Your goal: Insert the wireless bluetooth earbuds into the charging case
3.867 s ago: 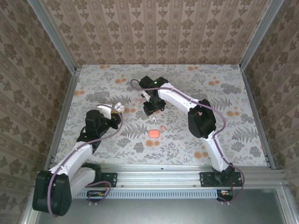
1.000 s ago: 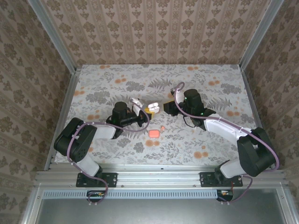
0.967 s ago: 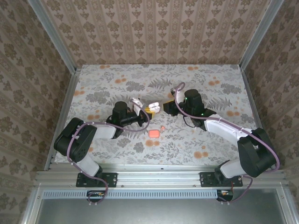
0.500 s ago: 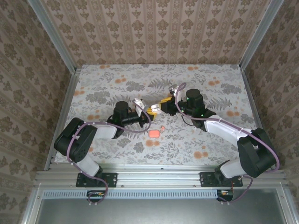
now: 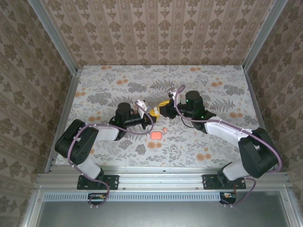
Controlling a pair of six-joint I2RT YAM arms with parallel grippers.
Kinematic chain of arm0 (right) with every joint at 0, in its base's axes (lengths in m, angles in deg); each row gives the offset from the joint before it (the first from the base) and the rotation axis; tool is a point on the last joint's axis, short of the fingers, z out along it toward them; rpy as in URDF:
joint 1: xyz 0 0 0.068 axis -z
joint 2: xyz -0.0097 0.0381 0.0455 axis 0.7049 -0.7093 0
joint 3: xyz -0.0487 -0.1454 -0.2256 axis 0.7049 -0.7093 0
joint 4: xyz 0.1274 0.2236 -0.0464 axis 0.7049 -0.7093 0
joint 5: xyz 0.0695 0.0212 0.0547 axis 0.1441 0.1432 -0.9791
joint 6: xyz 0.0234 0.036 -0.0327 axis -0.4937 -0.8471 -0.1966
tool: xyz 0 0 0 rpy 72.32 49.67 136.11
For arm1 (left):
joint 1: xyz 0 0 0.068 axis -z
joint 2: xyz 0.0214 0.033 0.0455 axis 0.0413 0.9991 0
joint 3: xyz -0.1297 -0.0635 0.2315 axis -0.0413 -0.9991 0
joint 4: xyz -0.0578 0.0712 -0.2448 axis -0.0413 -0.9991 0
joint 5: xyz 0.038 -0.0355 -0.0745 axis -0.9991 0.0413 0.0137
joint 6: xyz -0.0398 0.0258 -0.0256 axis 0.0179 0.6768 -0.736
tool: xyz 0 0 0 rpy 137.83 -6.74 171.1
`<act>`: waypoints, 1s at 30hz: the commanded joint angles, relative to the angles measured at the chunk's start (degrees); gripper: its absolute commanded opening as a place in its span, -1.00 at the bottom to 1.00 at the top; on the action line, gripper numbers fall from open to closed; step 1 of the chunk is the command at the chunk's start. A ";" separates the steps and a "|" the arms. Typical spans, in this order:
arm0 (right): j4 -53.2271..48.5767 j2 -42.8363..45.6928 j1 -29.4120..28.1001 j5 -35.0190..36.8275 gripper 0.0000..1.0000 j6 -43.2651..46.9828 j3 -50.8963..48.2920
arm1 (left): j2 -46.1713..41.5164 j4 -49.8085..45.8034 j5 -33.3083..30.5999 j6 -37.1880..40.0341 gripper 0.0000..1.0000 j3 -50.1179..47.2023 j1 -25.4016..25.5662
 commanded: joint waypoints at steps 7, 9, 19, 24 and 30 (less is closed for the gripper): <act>0.91 -2.83 -1.09 -2.18 -0.45 1.60 3.30 | -2.69 1.20 1.56 -0.91 -0.81 1.53 0.32; 1.03 -3.39 -1.24 -2.15 -0.45 1.63 3.48 | -2.87 1.29 1.59 -1.08 -0.81 1.55 0.32; -1.01 -4.67 -1.99 -1.89 -0.46 3.71 4.25 | -3.41 2.04 1.35 -2.03 -0.81 1.70 0.32; -3.18 -4.84 -2.25 -1.60 -0.46 5.53 4.37 | -3.51 2.86 1.37 -2.71 -0.81 1.90 0.32; -6.82 -4.19 -2.34 -1.52 -0.46 8.52 4.64 | -3.78 2.79 1.53 -2.84 -0.81 1.84 0.32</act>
